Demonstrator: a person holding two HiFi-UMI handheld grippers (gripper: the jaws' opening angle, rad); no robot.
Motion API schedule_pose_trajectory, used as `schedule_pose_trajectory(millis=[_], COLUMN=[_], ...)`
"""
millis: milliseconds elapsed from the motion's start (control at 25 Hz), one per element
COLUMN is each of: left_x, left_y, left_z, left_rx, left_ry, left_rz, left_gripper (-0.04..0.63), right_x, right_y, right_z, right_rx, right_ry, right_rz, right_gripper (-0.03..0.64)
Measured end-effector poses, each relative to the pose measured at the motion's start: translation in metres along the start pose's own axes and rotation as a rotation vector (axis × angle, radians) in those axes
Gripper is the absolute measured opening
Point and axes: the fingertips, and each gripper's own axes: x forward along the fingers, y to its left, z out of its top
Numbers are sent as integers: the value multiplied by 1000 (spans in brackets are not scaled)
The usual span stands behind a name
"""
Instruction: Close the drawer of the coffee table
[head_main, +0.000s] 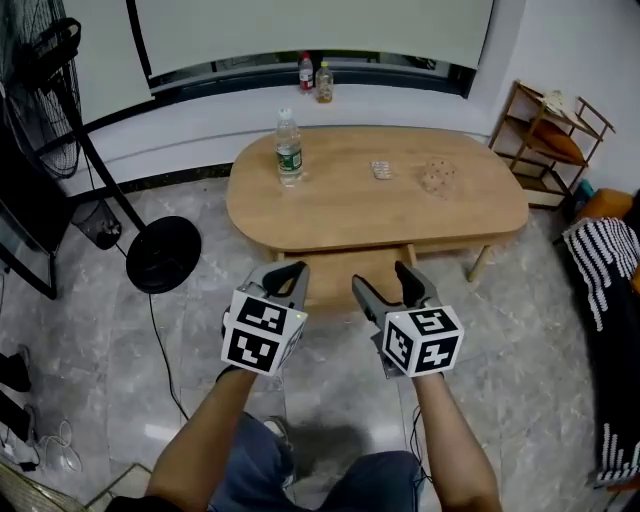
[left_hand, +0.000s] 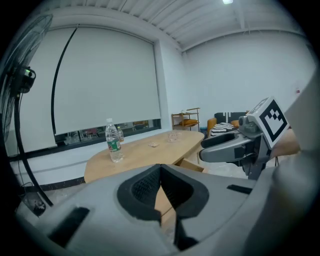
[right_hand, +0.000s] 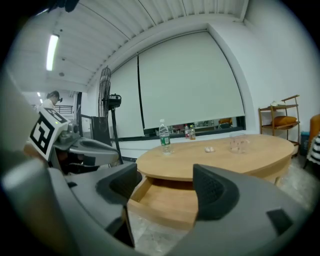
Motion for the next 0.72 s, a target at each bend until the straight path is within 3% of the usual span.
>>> schedule_pose_trajectory(millis=[360,720], left_x=[26,33], left_y=[-10,-30], left_z=[-83,-107], left_rx=[-23,-14], left_ry=[-25,-74], left_rz=[59,60], left_gripper=[3,3], right_x=[20,23], right_y=[-7,-7], right_z=[-81,-117], right_rx=[-74,-48], right_ry=[-10,-54], right_rz=[29,38], right_gripper=[347,357])
